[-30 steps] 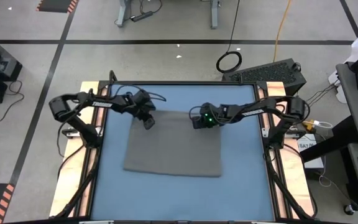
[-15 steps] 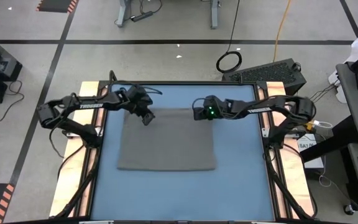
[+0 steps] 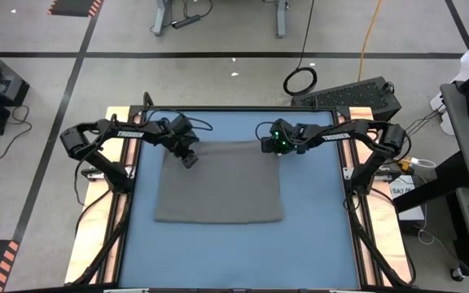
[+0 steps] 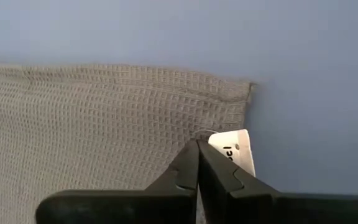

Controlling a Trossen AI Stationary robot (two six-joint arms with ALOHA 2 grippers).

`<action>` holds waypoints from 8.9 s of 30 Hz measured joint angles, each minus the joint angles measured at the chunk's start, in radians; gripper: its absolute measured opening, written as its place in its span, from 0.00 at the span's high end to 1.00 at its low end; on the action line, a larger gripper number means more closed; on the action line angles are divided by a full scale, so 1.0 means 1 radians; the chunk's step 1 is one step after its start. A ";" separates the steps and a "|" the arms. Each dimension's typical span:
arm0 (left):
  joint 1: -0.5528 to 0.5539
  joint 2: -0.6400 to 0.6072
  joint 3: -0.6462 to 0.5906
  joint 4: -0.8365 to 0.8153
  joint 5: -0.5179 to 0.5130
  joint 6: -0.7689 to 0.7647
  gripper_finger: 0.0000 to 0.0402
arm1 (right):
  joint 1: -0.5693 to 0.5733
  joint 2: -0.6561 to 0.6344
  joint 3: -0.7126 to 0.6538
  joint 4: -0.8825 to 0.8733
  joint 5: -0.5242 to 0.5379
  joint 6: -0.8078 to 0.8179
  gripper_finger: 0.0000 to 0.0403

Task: Roll towel
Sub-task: Roll the gray towel

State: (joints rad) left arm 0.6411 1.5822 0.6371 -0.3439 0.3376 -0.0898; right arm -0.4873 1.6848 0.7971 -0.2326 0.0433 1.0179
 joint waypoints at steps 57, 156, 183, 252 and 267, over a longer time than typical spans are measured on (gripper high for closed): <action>-0.314 -0.290 0.218 -0.380 -0.102 -0.315 0.72 | 0.349 -0.147 -0.004 0.259 -0.227 -0.380 1.00; -0.748 -0.164 -0.117 -0.039 -0.441 -0.857 0.96 | 0.262 0.179 0.228 -0.211 -0.290 -0.573 1.00; -0.362 -0.217 0.259 -0.213 -0.130 -0.165 0.97 | 0.668 0.007 0.300 -0.336 -0.130 0.274 1.00; -0.868 0.102 0.110 0.030 -0.668 -0.788 0.97 | 0.857 0.146 0.231 -0.270 0.099 0.703 1.00; -0.742 -0.018 0.107 -0.104 -0.636 -0.553 0.97 | 0.926 0.145 0.227 -0.143 0.111 0.927 1.00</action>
State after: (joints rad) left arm -0.1006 1.5646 0.7437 -0.4477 -0.2981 -0.6432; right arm 0.4390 1.8303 1.0238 -0.3757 0.1539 1.9448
